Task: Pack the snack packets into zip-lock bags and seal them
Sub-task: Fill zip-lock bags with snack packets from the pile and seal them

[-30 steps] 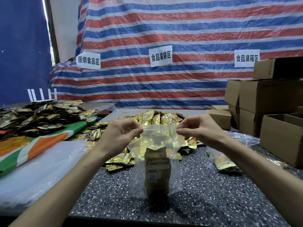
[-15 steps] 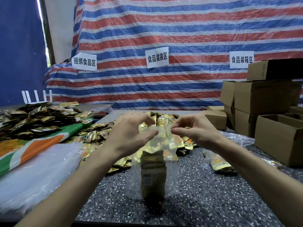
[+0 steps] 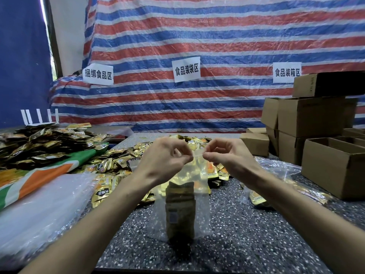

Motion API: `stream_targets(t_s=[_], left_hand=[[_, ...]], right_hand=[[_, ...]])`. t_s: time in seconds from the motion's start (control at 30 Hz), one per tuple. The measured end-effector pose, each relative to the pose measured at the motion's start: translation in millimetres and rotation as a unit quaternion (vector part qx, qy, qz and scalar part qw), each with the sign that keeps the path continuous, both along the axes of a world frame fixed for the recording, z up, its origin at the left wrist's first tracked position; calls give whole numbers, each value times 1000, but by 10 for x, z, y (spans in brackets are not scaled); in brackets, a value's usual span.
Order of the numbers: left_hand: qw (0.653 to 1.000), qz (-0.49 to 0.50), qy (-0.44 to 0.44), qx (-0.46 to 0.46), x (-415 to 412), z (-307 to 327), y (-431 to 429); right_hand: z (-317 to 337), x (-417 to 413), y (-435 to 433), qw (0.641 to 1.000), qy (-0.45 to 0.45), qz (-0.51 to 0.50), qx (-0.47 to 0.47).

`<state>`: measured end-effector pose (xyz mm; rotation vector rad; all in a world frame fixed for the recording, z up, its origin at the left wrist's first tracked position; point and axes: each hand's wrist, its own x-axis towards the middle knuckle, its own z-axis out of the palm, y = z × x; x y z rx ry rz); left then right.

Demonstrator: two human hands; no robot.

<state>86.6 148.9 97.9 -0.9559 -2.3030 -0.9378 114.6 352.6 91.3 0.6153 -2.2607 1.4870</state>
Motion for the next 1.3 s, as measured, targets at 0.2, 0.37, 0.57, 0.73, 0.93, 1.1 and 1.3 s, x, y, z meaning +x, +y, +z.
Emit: stream_targets(t_s=[0.2, 0.37, 0.57, 0.73, 0.93, 1.1, 1.3], left_hand=[[1000, -9, 0, 7, 45, 23, 13], [1000, 9, 8, 26, 57, 3, 14], [999, 3, -28, 17, 35, -20, -148], [999, 16, -3, 42, 45, -66, -152], [1000, -3, -9, 13, 73, -26, -209], [999, -34, -37, -8, 109, -17, -300], [999, -26, -29, -4, 109, -23, -355]], right_hand=[[-61, -17, -129, 1000, 9, 10, -21], [-51, -7, -149, 997, 46, 12, 58], [-37, -4, -103, 996, 75, -23, 40], [-14, -2, -208, 995, 75, 8, 67], [64, 3, -248, 994, 61, 40, 78], [85, 25, -239, 991, 45, 50, 119], [151, 19, -215, 989, 45, 24, 135]])
